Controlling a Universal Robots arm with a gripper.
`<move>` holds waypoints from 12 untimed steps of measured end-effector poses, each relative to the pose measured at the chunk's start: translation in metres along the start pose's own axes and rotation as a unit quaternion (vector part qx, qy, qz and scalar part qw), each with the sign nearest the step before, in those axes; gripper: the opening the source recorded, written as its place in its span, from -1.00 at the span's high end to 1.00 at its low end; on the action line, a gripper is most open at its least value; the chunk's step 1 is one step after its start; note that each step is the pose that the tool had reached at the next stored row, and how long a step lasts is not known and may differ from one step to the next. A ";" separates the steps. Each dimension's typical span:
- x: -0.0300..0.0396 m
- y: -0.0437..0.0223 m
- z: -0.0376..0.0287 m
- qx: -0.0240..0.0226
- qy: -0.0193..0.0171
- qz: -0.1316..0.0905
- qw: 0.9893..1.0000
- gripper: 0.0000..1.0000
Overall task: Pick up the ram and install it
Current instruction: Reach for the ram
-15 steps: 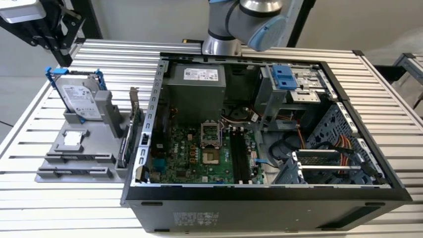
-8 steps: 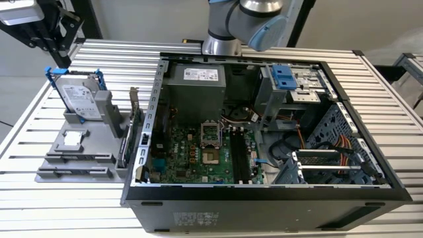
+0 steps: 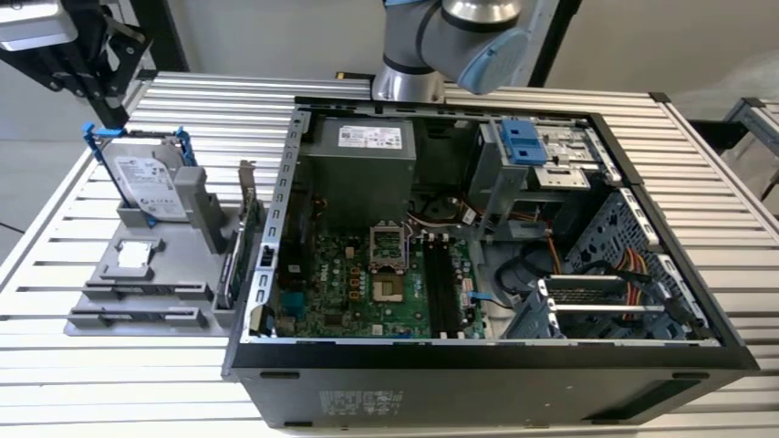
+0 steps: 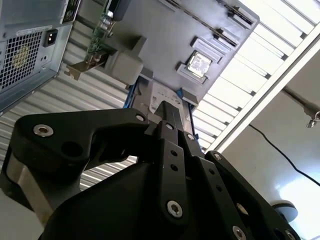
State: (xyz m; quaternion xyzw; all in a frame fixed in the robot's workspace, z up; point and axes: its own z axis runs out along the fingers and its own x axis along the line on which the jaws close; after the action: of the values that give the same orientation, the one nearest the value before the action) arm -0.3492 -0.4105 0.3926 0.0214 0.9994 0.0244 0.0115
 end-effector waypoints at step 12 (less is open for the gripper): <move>-0.0004 -0.0097 -0.0004 0.000 0.003 0.000 1.000 1.00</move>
State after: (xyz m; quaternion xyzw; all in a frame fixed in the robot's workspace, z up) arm -0.3492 -0.4202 0.3926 0.0214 0.9994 0.0243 0.0089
